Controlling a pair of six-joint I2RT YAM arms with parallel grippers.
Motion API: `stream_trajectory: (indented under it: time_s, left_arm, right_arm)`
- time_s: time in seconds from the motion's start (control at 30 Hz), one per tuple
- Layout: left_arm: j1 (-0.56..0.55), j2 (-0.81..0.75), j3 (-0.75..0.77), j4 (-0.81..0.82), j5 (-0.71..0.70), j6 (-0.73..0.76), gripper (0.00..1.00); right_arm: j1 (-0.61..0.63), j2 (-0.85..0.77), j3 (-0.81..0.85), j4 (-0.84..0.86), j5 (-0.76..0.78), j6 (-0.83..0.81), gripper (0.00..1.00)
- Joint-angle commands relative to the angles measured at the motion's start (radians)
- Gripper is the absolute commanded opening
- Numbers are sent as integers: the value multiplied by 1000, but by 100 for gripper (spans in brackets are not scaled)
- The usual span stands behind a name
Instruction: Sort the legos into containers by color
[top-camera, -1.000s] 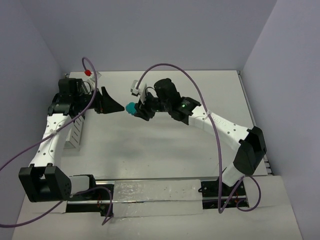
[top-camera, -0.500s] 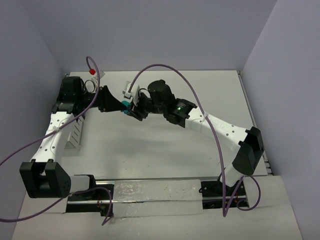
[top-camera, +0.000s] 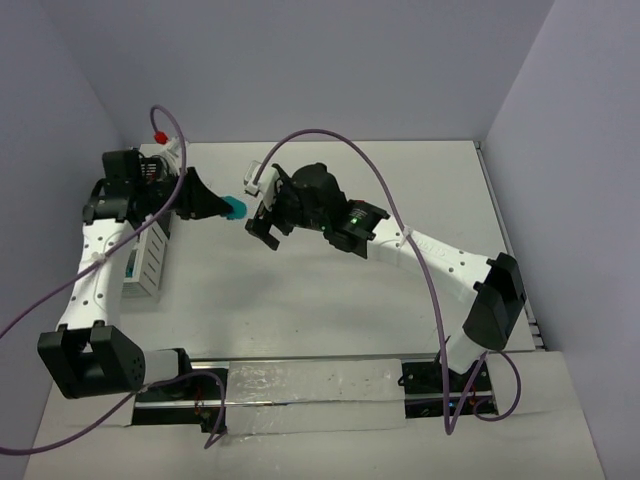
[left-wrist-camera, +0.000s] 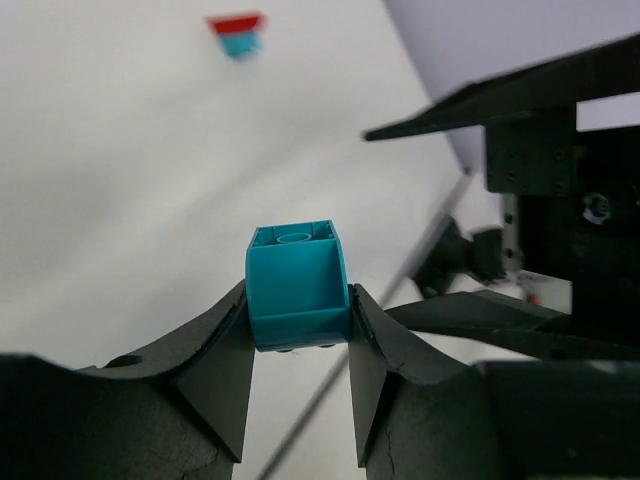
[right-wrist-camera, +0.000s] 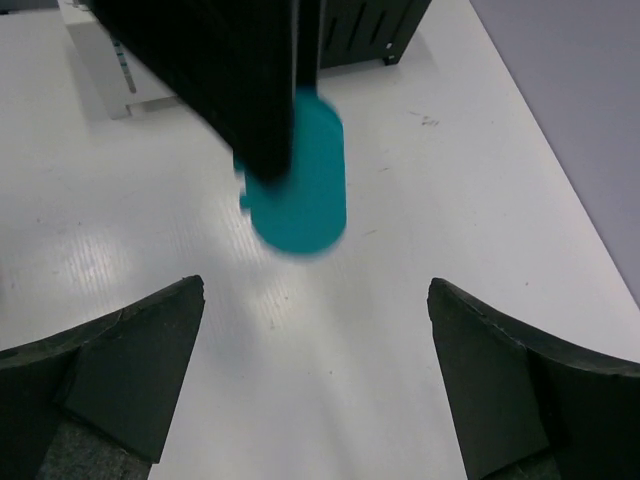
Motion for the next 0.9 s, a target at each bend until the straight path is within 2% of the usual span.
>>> stream_trajectory:
  time_s: [0.0,0.2,0.4,0.7,0.87]
  left_arm:
    - [72,-8,165,-314,-391,290,0]
    - [215,-51,174,-358,-751,270,0]
    - [292,-109,160,-393,-951,294,0]
    - [365,-147,101,-354,-1061,302,0]
    - [404,-157,12,-263,-1044,307,0]
  right_arm:
    - [-71,-45,-37,20,-17,81,100]
    - [-203,-19,-14,-78,-93,131,100]
    - [-301,12,7,-135,-113,101,100]
    - [-380,55,14,-170,-121,100,100]
    - [-390,61,11,-176,-117,87,100]
